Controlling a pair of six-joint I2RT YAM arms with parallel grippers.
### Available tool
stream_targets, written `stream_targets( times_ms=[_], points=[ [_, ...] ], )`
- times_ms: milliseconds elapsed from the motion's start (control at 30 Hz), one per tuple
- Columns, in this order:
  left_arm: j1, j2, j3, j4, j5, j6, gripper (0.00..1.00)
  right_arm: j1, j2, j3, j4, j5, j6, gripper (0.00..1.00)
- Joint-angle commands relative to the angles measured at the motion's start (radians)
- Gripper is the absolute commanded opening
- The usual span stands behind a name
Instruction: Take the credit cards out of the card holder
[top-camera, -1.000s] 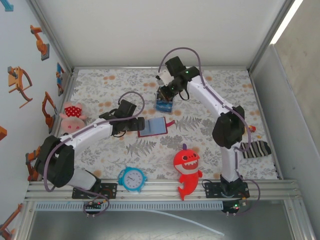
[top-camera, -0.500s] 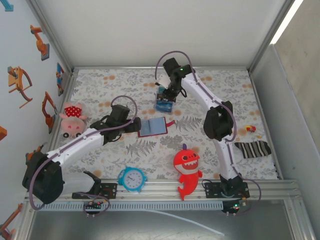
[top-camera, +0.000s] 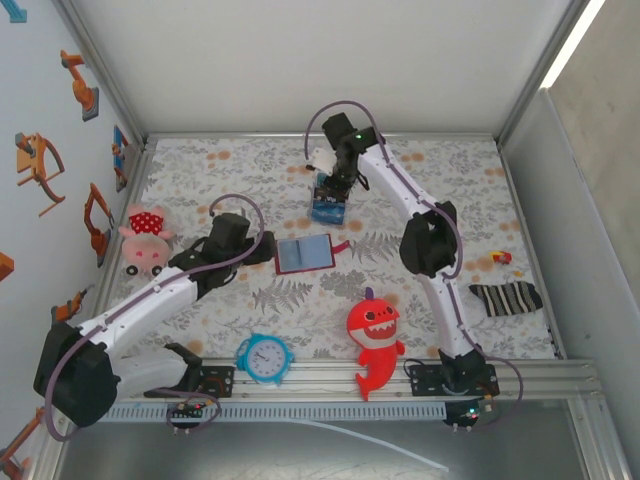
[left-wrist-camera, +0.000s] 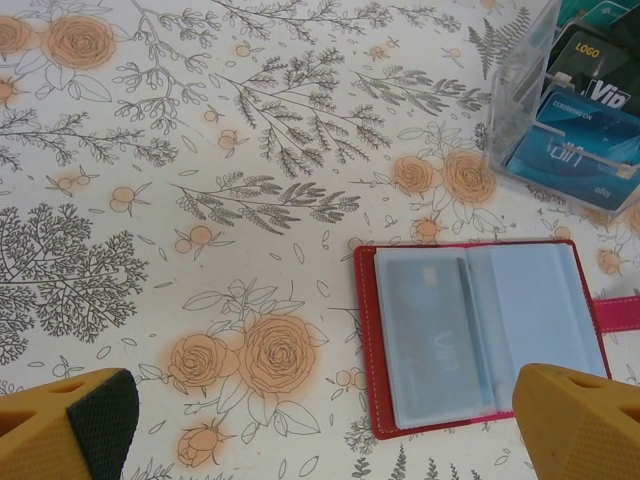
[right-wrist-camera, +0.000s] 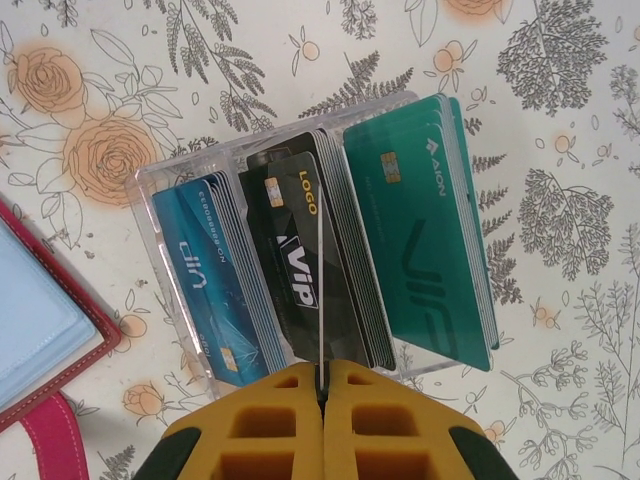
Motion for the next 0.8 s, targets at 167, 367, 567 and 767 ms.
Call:
stream_targets(
  times_ms=[167,367,567,767],
  points=[
    [0.014,-0.044,-0.009,-0.003,-0.052,-0.003,0.97,0.001,0.064,0.074,-0.049,0.002,-0.042,0.0],
    [0.017,-0.052,-0.01,-0.008,-0.057,0.005,0.97,0.001,0.095,0.114,-0.065,0.012,-0.064,0.0],
    [0.018,-0.051,-0.011,-0.01,-0.056,0.006,0.97,0.002,0.104,0.125,-0.065,0.027,-0.089,0.0],
    [0.019,-0.043,-0.01,-0.006,-0.054,0.005,0.97,0.004,0.117,0.125,-0.052,0.046,-0.096,0.0]
  ],
)
